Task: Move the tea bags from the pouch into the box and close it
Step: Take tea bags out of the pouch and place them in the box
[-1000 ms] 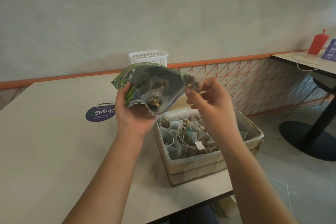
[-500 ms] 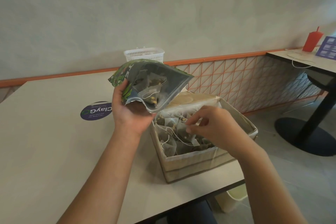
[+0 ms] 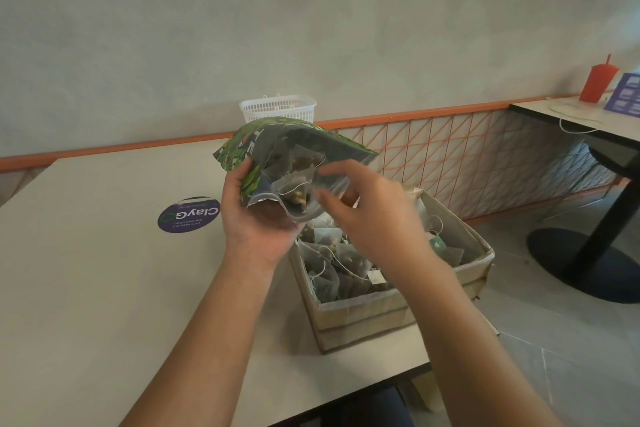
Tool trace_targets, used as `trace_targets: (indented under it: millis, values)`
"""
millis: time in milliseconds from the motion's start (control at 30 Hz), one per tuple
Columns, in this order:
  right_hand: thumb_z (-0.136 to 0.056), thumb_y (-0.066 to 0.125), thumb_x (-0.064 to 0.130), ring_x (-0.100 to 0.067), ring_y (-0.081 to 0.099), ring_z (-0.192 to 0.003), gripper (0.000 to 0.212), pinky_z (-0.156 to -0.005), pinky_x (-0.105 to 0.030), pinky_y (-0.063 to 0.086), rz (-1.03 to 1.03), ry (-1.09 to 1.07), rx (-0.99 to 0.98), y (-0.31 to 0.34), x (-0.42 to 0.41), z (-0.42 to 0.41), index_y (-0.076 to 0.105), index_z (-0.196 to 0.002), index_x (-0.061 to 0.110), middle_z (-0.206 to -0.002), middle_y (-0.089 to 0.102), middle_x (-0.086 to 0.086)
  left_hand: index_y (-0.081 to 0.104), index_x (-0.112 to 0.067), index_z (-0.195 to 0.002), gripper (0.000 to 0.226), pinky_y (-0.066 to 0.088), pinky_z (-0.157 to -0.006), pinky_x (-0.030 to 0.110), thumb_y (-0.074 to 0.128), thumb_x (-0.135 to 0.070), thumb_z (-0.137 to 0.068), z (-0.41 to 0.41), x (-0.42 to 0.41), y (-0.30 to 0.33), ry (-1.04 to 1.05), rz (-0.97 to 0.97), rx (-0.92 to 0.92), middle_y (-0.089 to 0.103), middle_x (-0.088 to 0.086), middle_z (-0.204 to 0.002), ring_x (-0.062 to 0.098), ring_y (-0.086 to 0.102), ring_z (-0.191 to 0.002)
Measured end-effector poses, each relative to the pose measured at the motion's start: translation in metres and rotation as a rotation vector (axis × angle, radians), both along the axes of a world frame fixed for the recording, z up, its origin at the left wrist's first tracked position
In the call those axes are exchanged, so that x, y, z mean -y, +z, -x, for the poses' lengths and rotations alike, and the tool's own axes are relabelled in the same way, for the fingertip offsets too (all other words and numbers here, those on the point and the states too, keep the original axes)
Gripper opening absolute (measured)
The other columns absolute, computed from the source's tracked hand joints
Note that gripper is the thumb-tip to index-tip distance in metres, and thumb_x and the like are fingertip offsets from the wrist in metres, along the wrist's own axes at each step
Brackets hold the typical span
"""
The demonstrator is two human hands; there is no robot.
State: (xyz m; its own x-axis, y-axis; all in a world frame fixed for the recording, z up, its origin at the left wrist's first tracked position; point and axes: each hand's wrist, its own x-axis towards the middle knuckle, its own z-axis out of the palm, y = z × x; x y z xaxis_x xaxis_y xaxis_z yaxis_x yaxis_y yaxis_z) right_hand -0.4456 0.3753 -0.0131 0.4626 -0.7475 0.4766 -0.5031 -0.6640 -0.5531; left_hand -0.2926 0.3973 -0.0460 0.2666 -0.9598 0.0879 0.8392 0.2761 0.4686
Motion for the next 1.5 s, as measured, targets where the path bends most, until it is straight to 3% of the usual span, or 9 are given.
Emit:
trace_targets:
  millis: [167, 300, 400, 533, 700, 900, 1233, 1400, 1500]
  values:
    - [-0.090, 0.053, 0.053, -0.022, 0.067, -0.086, 0.046, -0.075, -0.036, 0.056, -0.040, -0.057, -0.131, -0.008, 0.009, -0.023, 0.045, -0.134, 0.043, -0.091, 0.072, 0.002, 0.079, -0.014, -0.084, 0.042, 0.055, -0.063, 0.028, 0.050, -0.043, -0.091, 0.005, -0.002, 0.001, 0.009, -0.044, -0.004, 0.073, 0.006, -0.095, 0.024, 0.070, -0.082]
    - [-0.090, 0.055, 0.047, -0.022, 0.066, -0.091, 0.035, -0.073, -0.032, 0.054, 0.036, -0.089, -0.225, -0.007, 0.009, -0.028, 0.056, -0.125, 0.041, -0.105, 0.070, 0.004, 0.079, -0.016, -0.084, 0.034, 0.036, -0.072, 0.025, 0.059, -0.043, -0.079, 0.005, 0.000, -0.001, 0.030, -0.084, 0.023, 0.071, 0.004, -0.097, 0.021, 0.064, -0.086]
    - [-0.092, 0.054, 0.040, -0.020, 0.066, -0.082, 0.021, -0.067, -0.031, 0.054, 0.071, -0.090, -0.236, -0.009, 0.010, -0.027, 0.062, -0.110, 0.035, -0.097, 0.071, 0.006, 0.079, -0.014, -0.089, 0.037, 0.045, -0.080, 0.031, 0.057, -0.043, -0.084, 0.004, 0.001, -0.002, 0.022, -0.064, 0.011, 0.072, 0.008, -0.102, 0.026, 0.067, -0.092]
    - [-0.088, 0.058, 0.033, -0.011, 0.056, -0.065, 0.007, -0.053, -0.024, 0.040, 0.055, -0.036, -0.051, -0.011, 0.008, -0.015, 0.064, -0.093, 0.031, -0.068, 0.058, 0.011, 0.081, -0.014, -0.084, 0.048, 0.057, -0.074, 0.030, 0.047, -0.047, -0.093, 0.003, -0.002, 0.000, 0.020, -0.049, -0.003, 0.073, 0.006, -0.098, 0.025, 0.070, -0.088]
    - [-0.084, 0.070, 0.023, -0.005, 0.057, -0.070, 0.010, -0.060, -0.014, 0.047, -0.107, 0.063, 0.320, -0.008, 0.008, 0.007, 0.061, -0.080, 0.023, -0.089, 0.057, 0.011, 0.080, -0.017, -0.092, 0.035, 0.039, -0.110, 0.044, 0.060, -0.043, -0.080, 0.000, 0.001, 0.002, 0.009, -0.040, -0.030, 0.064, 0.007, -0.126, 0.029, 0.055, -0.129]
    - [-0.084, 0.070, 0.018, -0.005, 0.064, -0.069, 0.012, -0.053, -0.014, 0.049, -0.293, 0.033, 0.473, -0.008, 0.017, 0.041, 0.058, -0.082, 0.016, -0.082, 0.070, 0.003, 0.078, -0.018, -0.099, 0.035, 0.034, -0.114, 0.050, 0.058, -0.042, -0.082, 0.002, 0.002, 0.003, -0.050, 0.039, -0.056, 0.062, 0.006, -0.128, 0.029, 0.050, -0.135]
    - [-0.083, 0.072, 0.014, -0.010, 0.064, -0.067, 0.012, -0.059, -0.019, 0.053, -0.293, -0.018, 0.356, -0.031, 0.028, 0.047, 0.062, -0.086, 0.019, -0.078, 0.068, 0.002, 0.080, -0.019, -0.090, 0.035, 0.044, -0.105, 0.047, 0.056, -0.043, -0.083, 0.008, 0.003, 0.005, -0.049, 0.034, -0.022, 0.069, 0.006, -0.114, 0.032, 0.063, -0.112]
    - [-0.087, 0.068, 0.033, 0.000, 0.057, -0.082, 0.021, -0.065, -0.010, 0.043, -0.270, 0.072, -0.058, -0.041, 0.029, 0.037, 0.068, -0.108, 0.027, -0.104, 0.058, 0.013, 0.079, -0.018, -0.095, 0.034, 0.038, -0.111, 0.049, 0.060, -0.042, -0.080, 0.007, 0.003, 0.002, -0.053, 0.024, -0.041, 0.064, 0.006, -0.123, 0.031, 0.056, -0.126]
    - [-0.088, 0.065, 0.034, -0.001, 0.056, -0.088, 0.029, -0.073, -0.014, 0.047, -0.221, 0.079, -0.039, -0.039, 0.026, 0.038, 0.064, -0.117, 0.032, -0.107, 0.054, 0.016, 0.079, -0.018, -0.097, 0.035, 0.034, -0.114, 0.050, 0.058, -0.043, -0.082, 0.005, 0.002, 0.002, -0.059, 0.036, -0.036, 0.064, 0.006, -0.124, 0.032, 0.056, -0.127]
